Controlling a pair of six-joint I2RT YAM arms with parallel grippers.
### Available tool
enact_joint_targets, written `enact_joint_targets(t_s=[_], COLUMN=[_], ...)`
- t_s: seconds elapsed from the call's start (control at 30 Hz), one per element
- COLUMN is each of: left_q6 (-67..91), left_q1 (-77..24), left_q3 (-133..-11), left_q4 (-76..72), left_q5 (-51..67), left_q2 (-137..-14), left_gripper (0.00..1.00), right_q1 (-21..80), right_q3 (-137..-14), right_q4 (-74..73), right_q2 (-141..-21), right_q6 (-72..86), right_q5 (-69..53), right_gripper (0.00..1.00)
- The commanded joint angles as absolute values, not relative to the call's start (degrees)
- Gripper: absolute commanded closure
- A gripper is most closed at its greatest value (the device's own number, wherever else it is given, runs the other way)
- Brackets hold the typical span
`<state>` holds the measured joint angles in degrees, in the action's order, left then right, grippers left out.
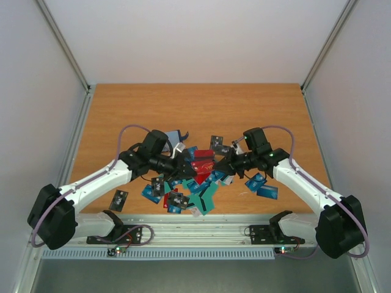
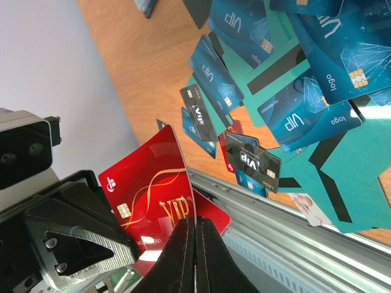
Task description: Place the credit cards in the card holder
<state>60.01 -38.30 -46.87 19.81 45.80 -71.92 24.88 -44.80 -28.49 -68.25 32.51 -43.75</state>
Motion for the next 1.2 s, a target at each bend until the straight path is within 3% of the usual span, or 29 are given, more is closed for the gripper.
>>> enact_joint_targets(t_s=[0.0,0.67,0.73,0.77,0.87,1.0,1.17], left_q6=[65.32,67.88,68.14,68.12,68.70,72.92,76.16], left_q1=[-38.63,-38.63,-38.61,-38.61,-38.63,-38.62,-38.58], left_q3=[-44.76,-38.90,-38.72,-38.75,-38.56,-37.53,-38.03], left_q4=[12.82,6.77,6.08,5.84,4.41,0.98,-0.40], left_q5=[49.23,49.33,47.93,46.90,43.06,38.29,32.78], left_q2=[-69.32,-67.58,-66.99,-66.60,-64.51,-61.08,-58.30], left_gripper=[0.98,0.97,0.98,0.98,0.99,1.00,1.00], right_q1=[22.23,16.28,16.26,16.33,16.26,16.35,17.23], right_q3=[-42.39,-40.09,-41.42,-42.48,-45.38,-48.04,-48.77], right_q4=[-27.91,-26.69,-30.45,-33.02,-40.09,-42.57,-31.79], right_q2=[-68.37,-72.86,-72.86,-72.70,-70.49,-65.87,-60.66], right_q6=[33.45,29.30,26.55,24.51,21.21,20.76,27.54], right_q5=[-38.28,-39.53,-39.64,-39.14,-36.01,-39.64,-50.62], right_gripper=[0.99,0.97,0.72,0.54,0.29,0.21,0.14])
